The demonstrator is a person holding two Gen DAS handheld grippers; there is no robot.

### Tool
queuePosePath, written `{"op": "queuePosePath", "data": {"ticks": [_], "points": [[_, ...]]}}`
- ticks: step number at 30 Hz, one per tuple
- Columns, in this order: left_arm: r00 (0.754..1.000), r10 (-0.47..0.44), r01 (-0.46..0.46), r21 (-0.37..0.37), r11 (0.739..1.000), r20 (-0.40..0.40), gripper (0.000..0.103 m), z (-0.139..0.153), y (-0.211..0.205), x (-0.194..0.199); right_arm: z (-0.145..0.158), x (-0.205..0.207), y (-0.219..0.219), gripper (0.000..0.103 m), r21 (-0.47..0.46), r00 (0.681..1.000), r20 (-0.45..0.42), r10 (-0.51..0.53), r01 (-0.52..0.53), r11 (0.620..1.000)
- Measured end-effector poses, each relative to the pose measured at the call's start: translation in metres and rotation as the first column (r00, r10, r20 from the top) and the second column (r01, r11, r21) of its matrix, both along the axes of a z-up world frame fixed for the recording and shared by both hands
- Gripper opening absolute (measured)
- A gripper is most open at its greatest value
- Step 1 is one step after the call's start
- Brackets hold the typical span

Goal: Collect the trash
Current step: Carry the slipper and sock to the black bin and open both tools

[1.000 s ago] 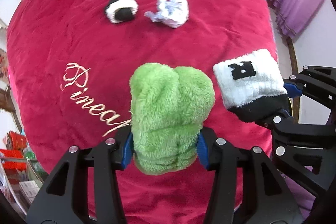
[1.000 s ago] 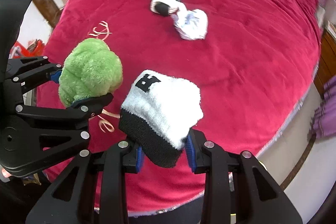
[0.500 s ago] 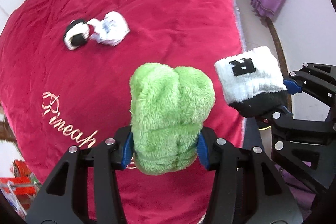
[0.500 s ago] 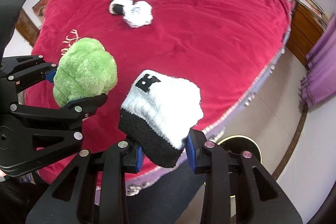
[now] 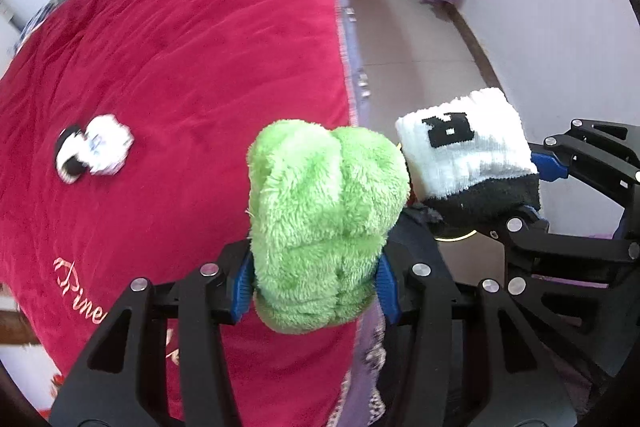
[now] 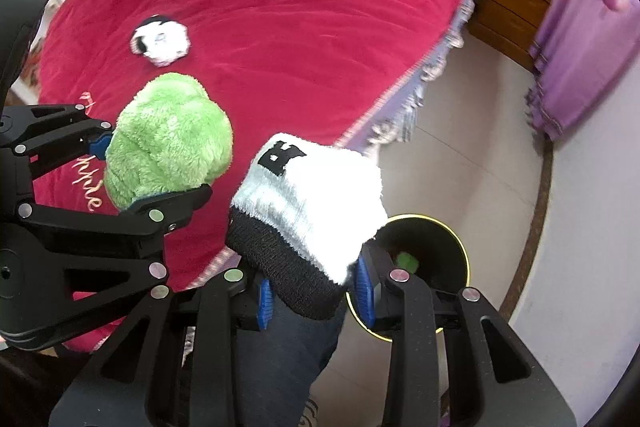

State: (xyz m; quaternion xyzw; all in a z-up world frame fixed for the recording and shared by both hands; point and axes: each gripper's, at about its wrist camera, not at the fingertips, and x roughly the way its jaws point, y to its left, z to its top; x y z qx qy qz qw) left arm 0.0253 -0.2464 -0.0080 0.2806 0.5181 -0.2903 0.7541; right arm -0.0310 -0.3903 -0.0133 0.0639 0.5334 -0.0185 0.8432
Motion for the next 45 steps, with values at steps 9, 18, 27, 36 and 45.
{"op": "queuePosePath", "data": {"ticks": [9, 18, 27, 36, 45], "points": [[0.991, -0.131, 0.132, 0.025, 0.991, -0.028, 0.049, -0.021, -0.062, -0.017, -0.004, -0.033, -0.056, 0.03, -0.012, 0.99, -0.004, -0.143, 0.143, 0.99], [0.967, -0.243, 0.247, 0.046, 0.968, -0.082, 0.05, -0.053, -0.121, -0.032, -0.013, -0.06, -0.102, 0.03, -0.017, 0.965, -0.015, -0.263, 0.263, 0.965], [0.947, -0.302, 0.31, 0.071, 0.948, -0.108, 0.059, -0.076, -0.16, -0.041, -0.034, -0.073, -0.138, 0.031, -0.011, 0.938, -0.056, -0.342, 0.342, 0.94], [0.951, -0.301, 0.307, 0.119, 0.944, -0.063, 0.079, -0.081, -0.166, -0.025, -0.055, -0.066, -0.149, 0.031, 0.006, 0.929, -0.094, -0.359, 0.361, 0.933], [0.966, -0.253, 0.26, 0.153, 0.954, -0.061, 0.08, -0.082, -0.14, -0.002, -0.08, -0.051, -0.146, 0.053, -0.059, 0.915, -0.158, -0.372, 0.367, 0.928]]}}
